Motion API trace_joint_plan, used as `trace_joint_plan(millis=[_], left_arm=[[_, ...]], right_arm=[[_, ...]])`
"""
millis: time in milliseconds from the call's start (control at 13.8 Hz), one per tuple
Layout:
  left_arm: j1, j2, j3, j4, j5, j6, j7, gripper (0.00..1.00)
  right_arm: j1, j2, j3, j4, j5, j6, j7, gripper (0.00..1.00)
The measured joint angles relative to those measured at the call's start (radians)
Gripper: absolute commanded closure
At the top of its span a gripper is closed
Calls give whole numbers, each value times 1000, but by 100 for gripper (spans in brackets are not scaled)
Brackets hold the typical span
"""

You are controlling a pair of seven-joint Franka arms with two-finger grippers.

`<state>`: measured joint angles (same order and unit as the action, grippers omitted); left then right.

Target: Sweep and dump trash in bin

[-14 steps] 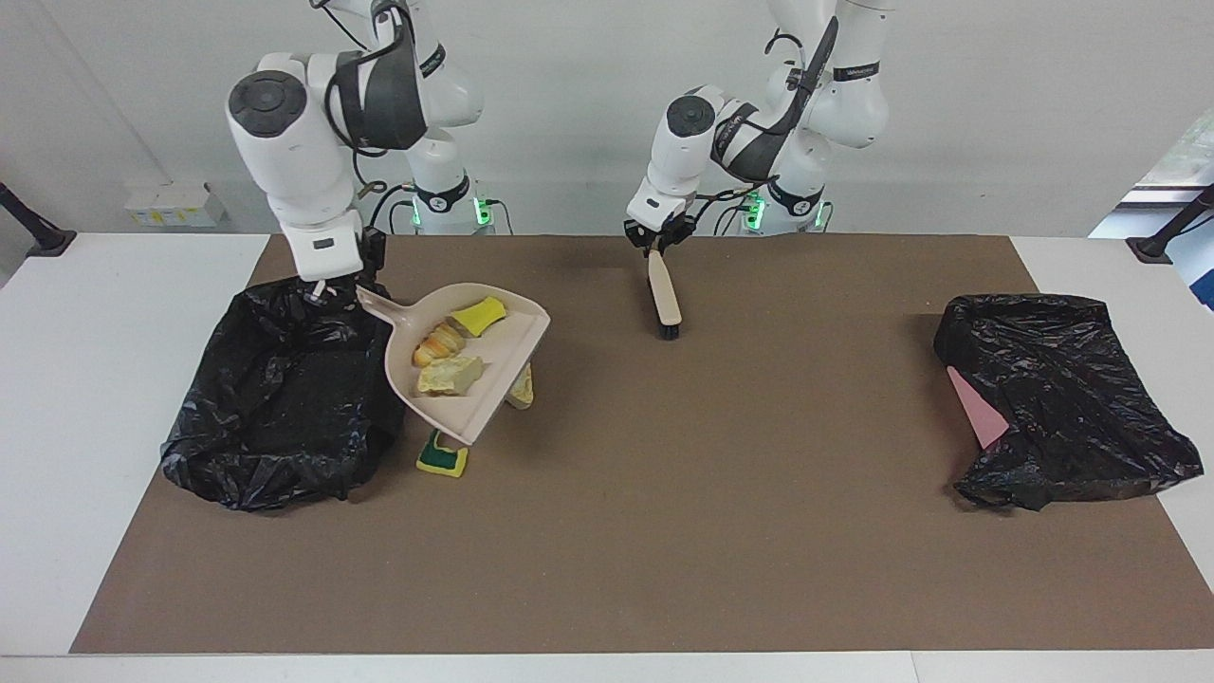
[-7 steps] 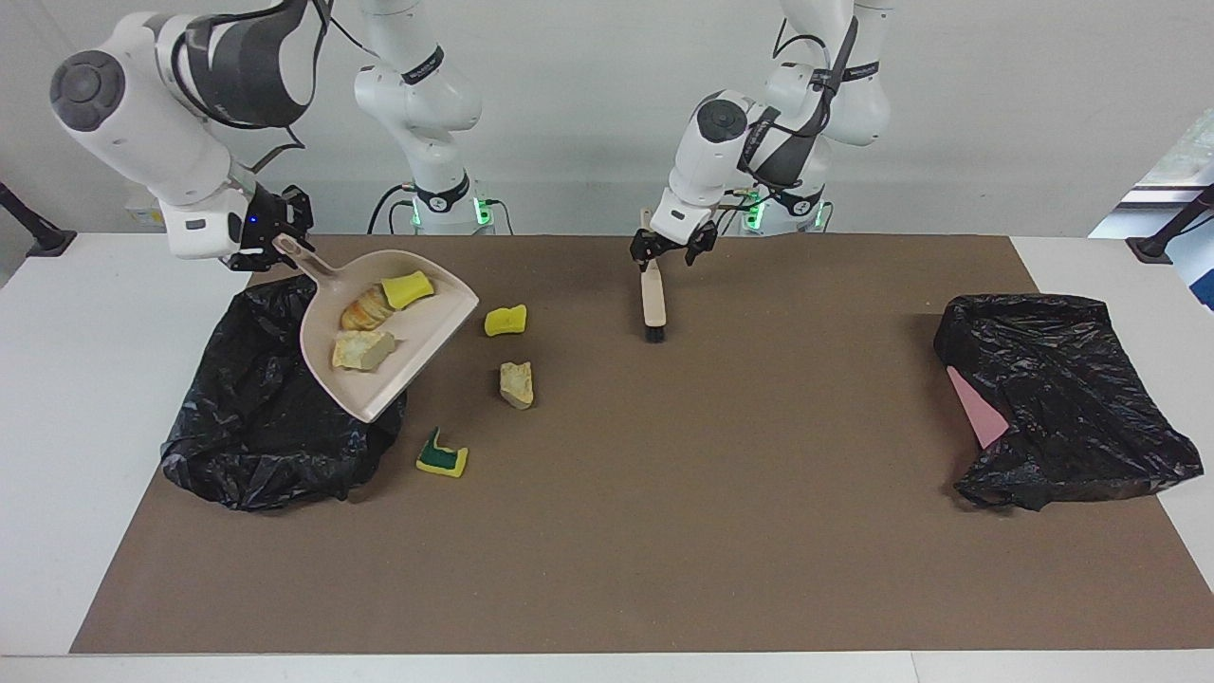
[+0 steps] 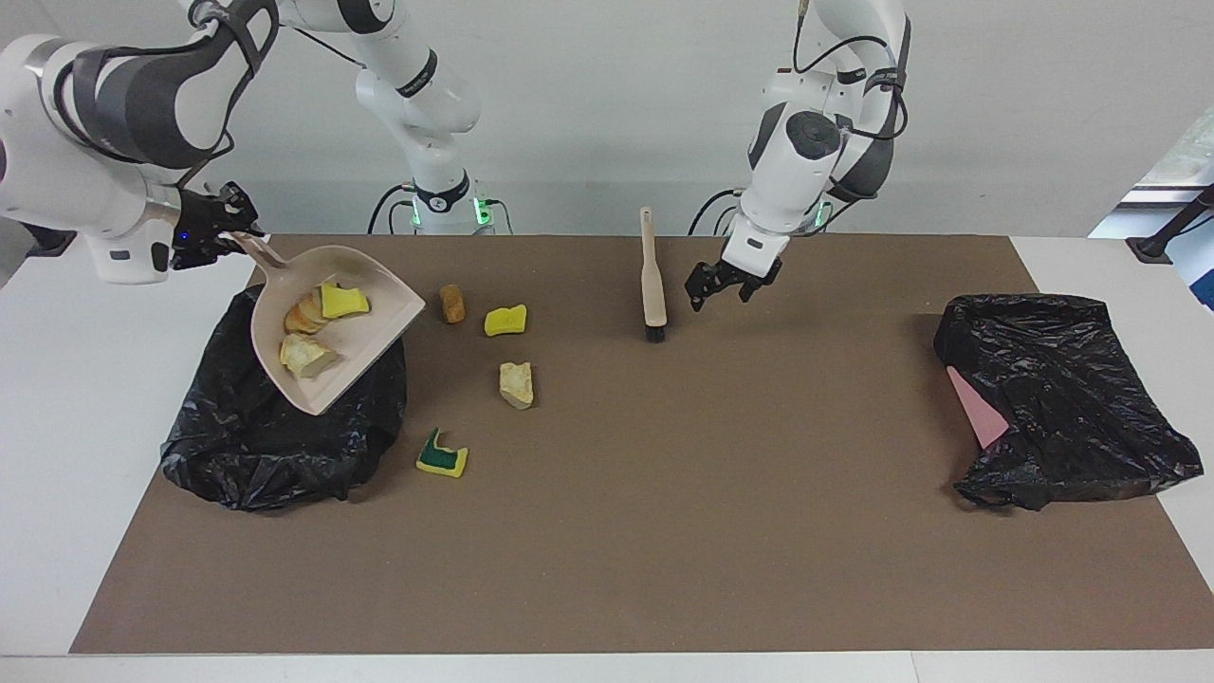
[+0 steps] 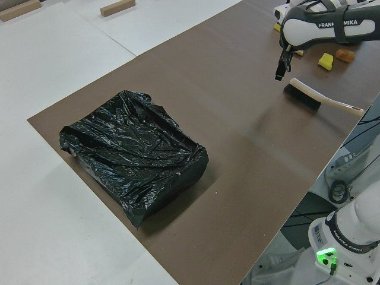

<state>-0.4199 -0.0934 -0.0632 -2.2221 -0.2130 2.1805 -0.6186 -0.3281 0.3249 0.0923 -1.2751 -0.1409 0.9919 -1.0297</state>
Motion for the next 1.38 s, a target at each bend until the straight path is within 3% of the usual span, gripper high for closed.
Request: trace_joint_plan(millis=[218,435,653,870,1378], left_arm=[[100,23,2,64,20,-30,152,0],[193,43,4,170,32,-138,283,0],[271,84,5,313,34,-260,375,0],[345,94,6,385,82,-324,507,0],[399,96,2,555,192,-542,643,0]], right_arm=[[10,44,19,42,-90,-32,0,100],[38,81,33,102,-151,-113,0,100],[67,91,34,133,-229,-152,0,100],[117,93,35,138,-341,-186,0,100],[214,95,41,141,-522,-202,-40,100]])
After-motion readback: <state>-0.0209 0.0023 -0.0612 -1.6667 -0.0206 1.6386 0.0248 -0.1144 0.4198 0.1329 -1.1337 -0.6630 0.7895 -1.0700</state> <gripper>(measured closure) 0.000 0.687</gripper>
